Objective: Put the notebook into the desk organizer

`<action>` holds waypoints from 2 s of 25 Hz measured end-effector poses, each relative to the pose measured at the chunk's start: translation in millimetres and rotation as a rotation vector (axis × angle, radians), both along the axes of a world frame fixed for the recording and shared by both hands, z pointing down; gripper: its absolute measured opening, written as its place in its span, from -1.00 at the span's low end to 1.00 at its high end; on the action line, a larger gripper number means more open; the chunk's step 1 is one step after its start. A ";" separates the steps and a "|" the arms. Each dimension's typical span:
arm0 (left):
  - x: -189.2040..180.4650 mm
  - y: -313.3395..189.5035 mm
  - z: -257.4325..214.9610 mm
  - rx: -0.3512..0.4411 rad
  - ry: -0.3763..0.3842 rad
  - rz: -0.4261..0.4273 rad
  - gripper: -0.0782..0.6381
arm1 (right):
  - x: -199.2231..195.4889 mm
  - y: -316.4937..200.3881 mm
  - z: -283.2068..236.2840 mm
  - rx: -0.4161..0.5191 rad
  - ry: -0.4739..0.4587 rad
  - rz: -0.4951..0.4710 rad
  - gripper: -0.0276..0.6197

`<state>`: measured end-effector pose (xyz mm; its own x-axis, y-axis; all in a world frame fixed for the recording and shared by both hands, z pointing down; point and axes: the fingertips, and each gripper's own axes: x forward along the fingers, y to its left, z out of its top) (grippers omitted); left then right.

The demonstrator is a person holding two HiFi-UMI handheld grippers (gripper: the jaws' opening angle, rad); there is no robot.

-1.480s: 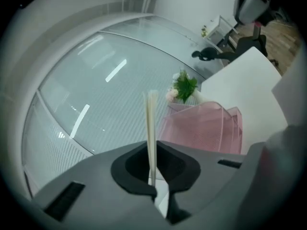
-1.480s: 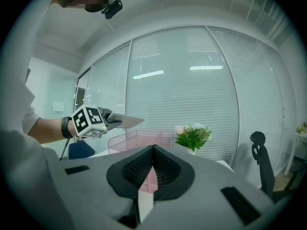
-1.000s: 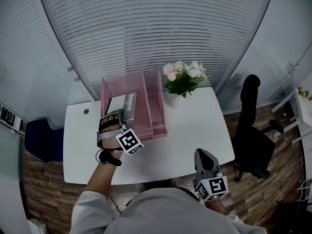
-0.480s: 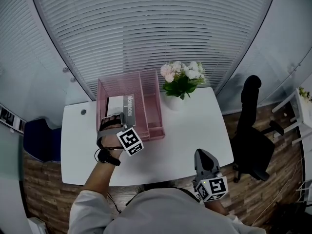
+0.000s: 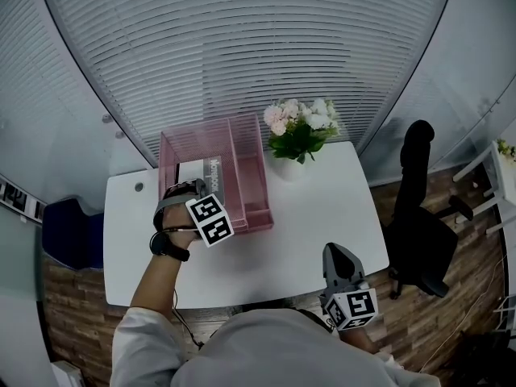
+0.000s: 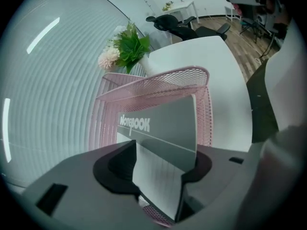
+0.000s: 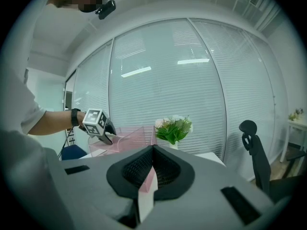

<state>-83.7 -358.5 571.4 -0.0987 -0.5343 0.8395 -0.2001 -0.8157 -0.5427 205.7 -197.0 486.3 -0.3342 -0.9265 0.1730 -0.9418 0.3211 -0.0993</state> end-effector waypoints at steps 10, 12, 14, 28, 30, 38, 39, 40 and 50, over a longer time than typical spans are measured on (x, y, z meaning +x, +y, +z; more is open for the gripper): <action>-0.3 5.6 2.6 -0.195 0.012 0.054 -0.03 | 10.7 -6.2 2.2 -0.003 -0.010 0.024 -0.88; 0.1 7.9 2.6 -0.216 0.023 0.051 0.00 | 12.5 -6.9 2.8 -0.004 -0.012 0.027 -0.88; 1.8 11.5 1.2 -0.237 0.038 0.048 0.05 | 13.9 -7.7 3.4 -0.007 -0.016 0.030 -0.88; 22.2 25.8 0.8 -0.282 0.129 0.050 0.16 | 13.4 -20.2 8.6 -0.021 -0.036 0.009 -0.88; 21.7 26.4 -0.4 -0.280 0.125 0.048 0.16 | 13.9 -19.8 8.4 -0.021 -0.037 0.006 -0.88; 15.2 37.5 -11.8 -0.225 0.184 0.028 0.16 | 8.0 -15.5 4.2 -0.009 -0.026 -0.012 -0.88; 14.5 39.3 -15.9 -0.210 0.208 0.025 0.16 | 5.4 -15.5 3.0 -0.006 -0.024 -0.017 -0.88; 13.6 40.7 -21.1 -0.190 0.237 0.021 0.16 | 2.4 -15.6 1.6 -0.003 -0.023 -0.021 -0.88; -20.4 79.5 -85.5 0.116 0.601 -0.050 -0.29 | -37.7 -16.9 -16.4 0.036 -0.002 -0.091 -0.88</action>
<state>-104.1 -279.0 485.9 0.3468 -0.6327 0.6924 -0.5355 -0.7397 -0.4076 167.9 -214.0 469.9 -0.4178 -0.8978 0.1395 -0.9083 0.4090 -0.0882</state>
